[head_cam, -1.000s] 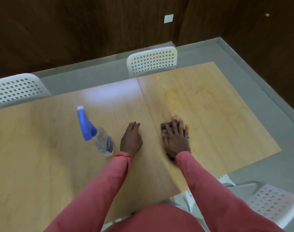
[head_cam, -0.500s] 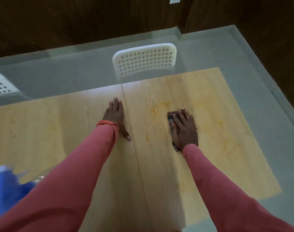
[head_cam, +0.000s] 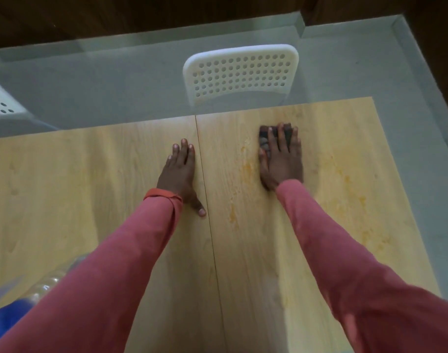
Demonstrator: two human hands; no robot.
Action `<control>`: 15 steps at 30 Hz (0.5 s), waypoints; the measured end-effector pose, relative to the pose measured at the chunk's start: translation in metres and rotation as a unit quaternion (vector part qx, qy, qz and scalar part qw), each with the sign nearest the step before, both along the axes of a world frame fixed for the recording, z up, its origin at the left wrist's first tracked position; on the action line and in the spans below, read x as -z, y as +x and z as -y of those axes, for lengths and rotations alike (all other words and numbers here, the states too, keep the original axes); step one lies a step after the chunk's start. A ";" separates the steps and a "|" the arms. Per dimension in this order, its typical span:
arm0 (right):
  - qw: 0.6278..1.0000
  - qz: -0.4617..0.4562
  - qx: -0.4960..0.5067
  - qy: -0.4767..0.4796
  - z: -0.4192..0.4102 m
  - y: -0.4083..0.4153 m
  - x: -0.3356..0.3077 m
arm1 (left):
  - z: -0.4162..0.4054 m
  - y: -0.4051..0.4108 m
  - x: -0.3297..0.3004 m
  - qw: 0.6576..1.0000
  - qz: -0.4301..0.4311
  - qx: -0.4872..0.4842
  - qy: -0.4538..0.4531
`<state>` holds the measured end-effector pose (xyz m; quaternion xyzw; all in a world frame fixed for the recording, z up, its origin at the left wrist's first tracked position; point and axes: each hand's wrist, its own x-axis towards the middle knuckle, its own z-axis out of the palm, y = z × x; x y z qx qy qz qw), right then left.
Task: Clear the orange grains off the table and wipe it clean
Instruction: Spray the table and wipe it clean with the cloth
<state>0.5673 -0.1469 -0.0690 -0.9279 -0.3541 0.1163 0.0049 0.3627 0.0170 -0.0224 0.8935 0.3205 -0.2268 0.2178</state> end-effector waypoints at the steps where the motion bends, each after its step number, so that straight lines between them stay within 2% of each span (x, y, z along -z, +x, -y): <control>1: 1.000 -0.002 -0.011 0.001 -0.022 0.002 -0.003 | 0.000 0.000 0.000 1.000 0.002 0.000 -0.002; 5: 0.995 -0.020 -0.100 0.017 -0.057 -0.049 -0.008 | 0.000 -0.001 -0.001 1.000 0.006 0.000 0.001; 7: 0.983 -0.030 -0.180 0.012 -0.021 -0.093 -0.008 | 0.001 -0.001 -0.002 1.000 0.006 -0.001 0.005; 9: 0.976 -0.041 -0.214 0.010 0.033 -0.115 -0.006 | 0.001 -0.002 -0.002 1.000 0.007 -0.004 -0.003; 12: 0.989 0.001 -0.145 -0.024 0.076 -0.071 -0.004 | 0.000 -0.006 0.000 0.999 0.023 -0.017 -0.014; 15: 0.999 0.001 -0.025 -0.022 0.043 0.003 -0.006 | -0.001 -0.007 0.003 0.999 0.028 -0.016 -0.018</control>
